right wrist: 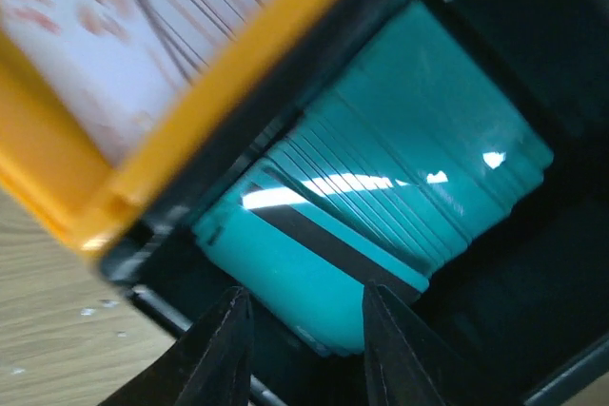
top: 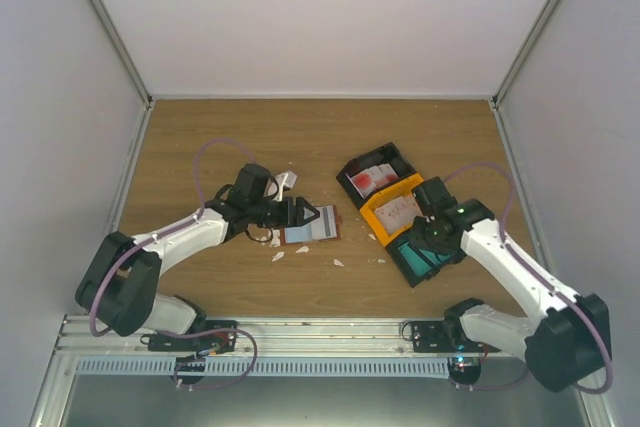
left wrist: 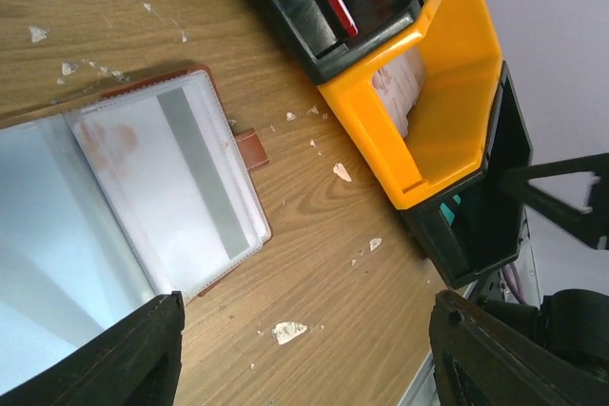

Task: Put the credit cards into the card holder
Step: Move the storage box to the center of the board.

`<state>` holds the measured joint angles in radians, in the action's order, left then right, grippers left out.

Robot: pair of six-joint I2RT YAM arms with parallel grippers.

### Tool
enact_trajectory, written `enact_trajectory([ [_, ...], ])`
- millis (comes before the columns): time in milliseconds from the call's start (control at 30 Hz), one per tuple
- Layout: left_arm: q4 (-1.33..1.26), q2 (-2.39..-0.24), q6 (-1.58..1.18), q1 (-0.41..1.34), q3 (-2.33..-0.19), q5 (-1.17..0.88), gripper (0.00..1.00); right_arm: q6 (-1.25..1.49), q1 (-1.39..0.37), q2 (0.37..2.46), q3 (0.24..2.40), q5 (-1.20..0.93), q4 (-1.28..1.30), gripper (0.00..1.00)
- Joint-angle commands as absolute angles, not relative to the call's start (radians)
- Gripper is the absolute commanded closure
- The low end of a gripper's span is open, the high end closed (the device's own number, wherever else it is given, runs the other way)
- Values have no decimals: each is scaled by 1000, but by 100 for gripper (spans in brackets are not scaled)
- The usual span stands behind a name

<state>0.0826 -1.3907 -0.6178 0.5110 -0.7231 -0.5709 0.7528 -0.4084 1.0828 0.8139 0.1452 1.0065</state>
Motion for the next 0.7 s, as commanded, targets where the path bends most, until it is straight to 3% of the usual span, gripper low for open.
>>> enact_trajectory([
  [0, 24, -1409, -603, 519, -719, -600, 28, 786, -396, 1159, 763, 133, 938, 67],
  [333, 10, -1431, -599, 520, -723, -622, 29, 587, -345, 1420, 870, 111, 676, 60],
  [467, -31, -1470, -615, 531, -729, -646, 30, 541, -334, 1482, 925, 126, 622, 52],
  [667, -106, -1569, -665, 597, -773, -654, 33, 467, -321, 1516, 902, 52, 592, 47],
])
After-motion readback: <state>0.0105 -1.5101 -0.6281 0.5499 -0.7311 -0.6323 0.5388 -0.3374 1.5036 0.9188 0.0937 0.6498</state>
